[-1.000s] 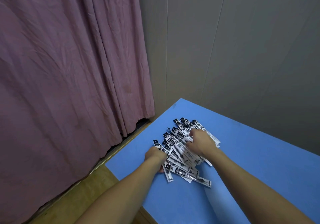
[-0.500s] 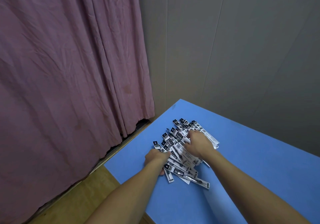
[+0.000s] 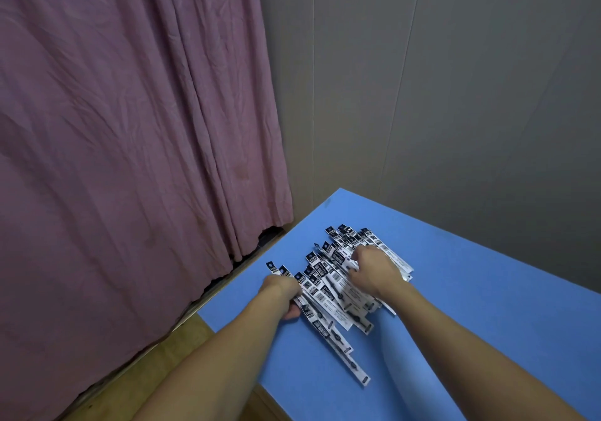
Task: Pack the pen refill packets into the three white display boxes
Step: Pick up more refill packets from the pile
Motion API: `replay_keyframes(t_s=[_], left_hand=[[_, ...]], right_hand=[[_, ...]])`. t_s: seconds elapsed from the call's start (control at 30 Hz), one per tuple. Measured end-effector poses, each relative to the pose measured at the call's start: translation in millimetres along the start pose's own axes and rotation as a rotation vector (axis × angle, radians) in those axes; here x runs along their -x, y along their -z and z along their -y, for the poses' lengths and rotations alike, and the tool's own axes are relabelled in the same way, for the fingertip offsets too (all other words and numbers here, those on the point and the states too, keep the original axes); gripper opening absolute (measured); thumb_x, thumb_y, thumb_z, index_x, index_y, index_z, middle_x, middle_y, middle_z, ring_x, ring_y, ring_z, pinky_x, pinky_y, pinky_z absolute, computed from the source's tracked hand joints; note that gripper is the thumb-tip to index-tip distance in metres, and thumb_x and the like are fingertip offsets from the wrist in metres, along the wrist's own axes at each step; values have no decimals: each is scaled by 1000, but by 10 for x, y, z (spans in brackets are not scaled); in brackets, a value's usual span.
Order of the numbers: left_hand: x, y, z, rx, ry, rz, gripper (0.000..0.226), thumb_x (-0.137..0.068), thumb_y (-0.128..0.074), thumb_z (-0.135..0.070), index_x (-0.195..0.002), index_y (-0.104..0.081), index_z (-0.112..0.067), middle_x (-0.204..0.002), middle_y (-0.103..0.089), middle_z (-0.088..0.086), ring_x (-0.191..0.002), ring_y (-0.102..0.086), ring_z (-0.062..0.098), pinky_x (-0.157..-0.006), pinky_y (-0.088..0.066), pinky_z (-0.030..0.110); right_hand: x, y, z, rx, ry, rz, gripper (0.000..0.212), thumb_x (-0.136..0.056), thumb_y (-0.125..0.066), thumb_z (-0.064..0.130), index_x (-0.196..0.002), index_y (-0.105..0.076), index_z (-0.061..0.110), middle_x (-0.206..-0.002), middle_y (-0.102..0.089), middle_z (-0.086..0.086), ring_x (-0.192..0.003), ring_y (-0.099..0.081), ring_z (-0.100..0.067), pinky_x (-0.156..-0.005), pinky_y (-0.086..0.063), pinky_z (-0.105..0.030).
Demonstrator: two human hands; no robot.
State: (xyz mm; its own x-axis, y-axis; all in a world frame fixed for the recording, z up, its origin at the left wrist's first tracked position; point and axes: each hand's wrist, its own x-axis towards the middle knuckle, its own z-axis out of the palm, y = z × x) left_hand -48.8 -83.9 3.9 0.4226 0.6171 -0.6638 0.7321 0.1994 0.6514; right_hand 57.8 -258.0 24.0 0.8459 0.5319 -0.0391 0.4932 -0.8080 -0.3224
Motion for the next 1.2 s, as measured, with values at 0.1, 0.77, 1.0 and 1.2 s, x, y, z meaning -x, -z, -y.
replay_keyframes(t_s=[0.1, 0.77, 1.0, 1.2], left_hand=[[3, 62, -11, 73, -28, 17, 23, -80, -70, 6, -101, -61, 2, -90, -61, 16, -76, -70, 31, -63, -63, 47], [32, 353, -230, -67, -378, -22, 27, -92, -73, -12, -84, -47, -11, -87, -60, 9, -68, -56, 16, -61, -54, 32], [167, 396, -320, -303, -525, -52, 24, -88, -76, -14, -83, -52, -14, -91, -63, 3, -79, -61, 16, -69, -52, 30], [274, 351, -296, -215, -589, -2, 17, -79, -85, -11, -85, -70, -10, -84, -76, 14, -84, -75, 33, -81, -61, 52]], right_hand=[[5, -16, 42, -9, 10, 9, 27, -88, -57, 21, -113, -56, 14, -113, -56, -5, -96, -52, -20, -78, -48, -31], [-6, 36, 60, 19, 31, 56, 32, -89, -58, 25, -118, -55, 13, -116, -58, -6, -101, -56, -21, -87, -52, -36], [19, 76, 51, 7, 48, 69, 27, -89, -57, 23, -113, -53, 13, -112, -57, -6, -99, -55, -22, -85, -52, -36], [170, 105, -10, 24, 34, 82, 31, -87, -55, 23, -116, -52, 12, -116, -55, -8, -101, -52, -24, -78, -48, -33]])
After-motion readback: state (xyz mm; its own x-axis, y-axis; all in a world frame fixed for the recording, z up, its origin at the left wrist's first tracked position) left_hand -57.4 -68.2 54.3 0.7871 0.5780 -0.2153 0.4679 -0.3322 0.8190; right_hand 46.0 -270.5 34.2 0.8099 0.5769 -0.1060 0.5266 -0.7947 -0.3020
